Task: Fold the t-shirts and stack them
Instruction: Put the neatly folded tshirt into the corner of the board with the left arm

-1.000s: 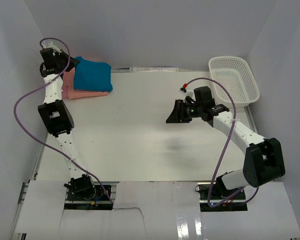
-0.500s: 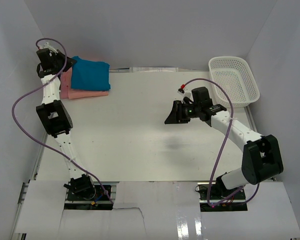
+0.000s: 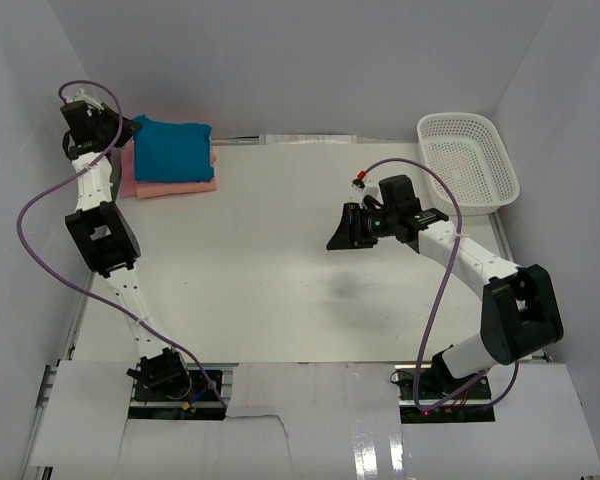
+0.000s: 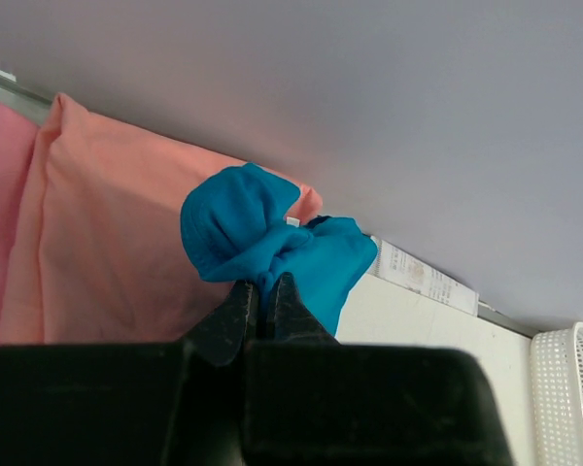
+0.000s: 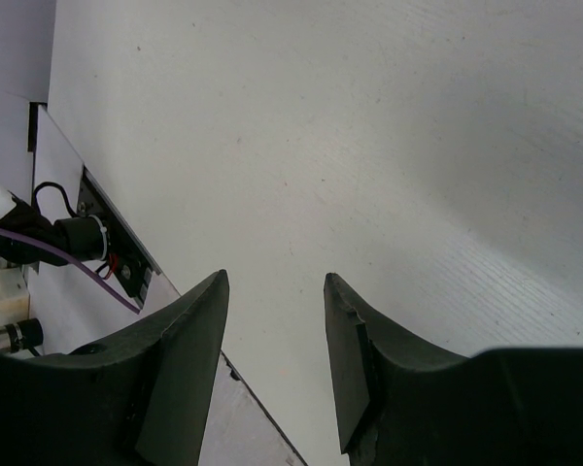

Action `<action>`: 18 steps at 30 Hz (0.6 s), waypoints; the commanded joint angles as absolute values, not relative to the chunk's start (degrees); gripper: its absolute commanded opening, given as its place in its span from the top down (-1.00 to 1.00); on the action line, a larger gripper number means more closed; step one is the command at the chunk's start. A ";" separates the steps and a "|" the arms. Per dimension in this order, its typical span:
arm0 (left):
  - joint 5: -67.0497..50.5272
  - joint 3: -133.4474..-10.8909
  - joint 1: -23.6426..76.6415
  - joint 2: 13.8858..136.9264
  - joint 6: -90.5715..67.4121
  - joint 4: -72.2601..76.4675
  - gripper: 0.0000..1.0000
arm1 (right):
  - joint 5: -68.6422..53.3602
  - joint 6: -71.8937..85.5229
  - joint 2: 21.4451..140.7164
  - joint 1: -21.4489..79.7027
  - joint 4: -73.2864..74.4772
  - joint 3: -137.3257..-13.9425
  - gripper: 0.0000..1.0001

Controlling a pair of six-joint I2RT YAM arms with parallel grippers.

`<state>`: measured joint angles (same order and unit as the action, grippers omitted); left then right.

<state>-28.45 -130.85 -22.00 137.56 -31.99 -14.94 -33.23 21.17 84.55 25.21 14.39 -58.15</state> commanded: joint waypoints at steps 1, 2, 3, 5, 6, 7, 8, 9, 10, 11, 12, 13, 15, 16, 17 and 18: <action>-27.07 -130.52 -22.59 134.30 -31.82 -13.36 1.00 | -34.36 21.18 84.90 25.58 11.51 -57.48 -0.01; -27.24 -130.78 -22.85 134.64 -31.73 -13.62 1.00 | -34.54 21.18 84.99 25.58 11.43 -57.48 -0.01; -27.07 -130.96 -22.85 134.91 -31.82 -13.88 0.79 | -34.63 21.18 85.16 25.66 11.43 -57.48 -0.01; -26.37 -131.65 -23.03 135.35 -32.25 -14.32 -0.89 | -34.54 20.92 85.17 25.58 11.43 -57.31 -0.01; -26.54 -131.92 -23.03 135.53 -32.08 -14.33 -0.96 | -34.54 20.92 85.25 25.58 11.43 -57.30 -0.01; -26.46 -132.10 -23.03 135.53 -32.08 -14.33 -0.96 | -34.63 20.74 85.34 25.58 11.51 -57.30 -0.01; -26.28 -132.36 -23.03 135.61 -32.17 -14.50 -0.96 | -34.63 20.74 85.34 25.58 11.60 -57.30 -0.01; -25.67 -133.23 -23.03 135.53 -32.08 -15.11 -0.96 | -34.63 20.66 85.25 25.58 11.69 -57.13 -0.02; -25.66 -133.59 -23.03 135.35 -31.91 -15.12 -0.96 | -34.63 20.74 85.25 25.58 11.69 -57.04 -0.02; -24.53 -133.77 -22.94 134.48 -31.73 -15.64 -0.96 | -34.54 20.66 85.08 25.58 11.60 -57.04 -0.02; -23.74 -133.94 -23.03 134.04 -31.38 -15.99 -0.96 | -34.63 20.65 84.99 25.58 11.51 -56.95 -0.02; -22.77 -134.29 -23.03 133.42 -30.94 -16.52 -0.96 | -34.63 20.65 84.82 25.58 11.60 -57.04 -0.02; -19.17 -134.12 -23.03 131.06 -30.59 -19.24 -0.96 | -34.54 20.57 84.46 25.58 11.86 -57.13 -0.02; -17.77 -133.60 -22.77 129.91 -30.32 -20.29 -0.96 | -34.45 20.57 84.20 25.58 11.87 -57.22 -0.02; -14.01 -132.64 -22.59 128.51 -29.97 -22.39 -0.96 | -34.45 20.57 84.03 25.58 12.13 -57.30 -0.02; -12.67 -131.23 -22.33 124.93 -29.36 -23.20 -0.96 | -34.54 20.48 83.85 25.58 12.13 -57.39 -0.02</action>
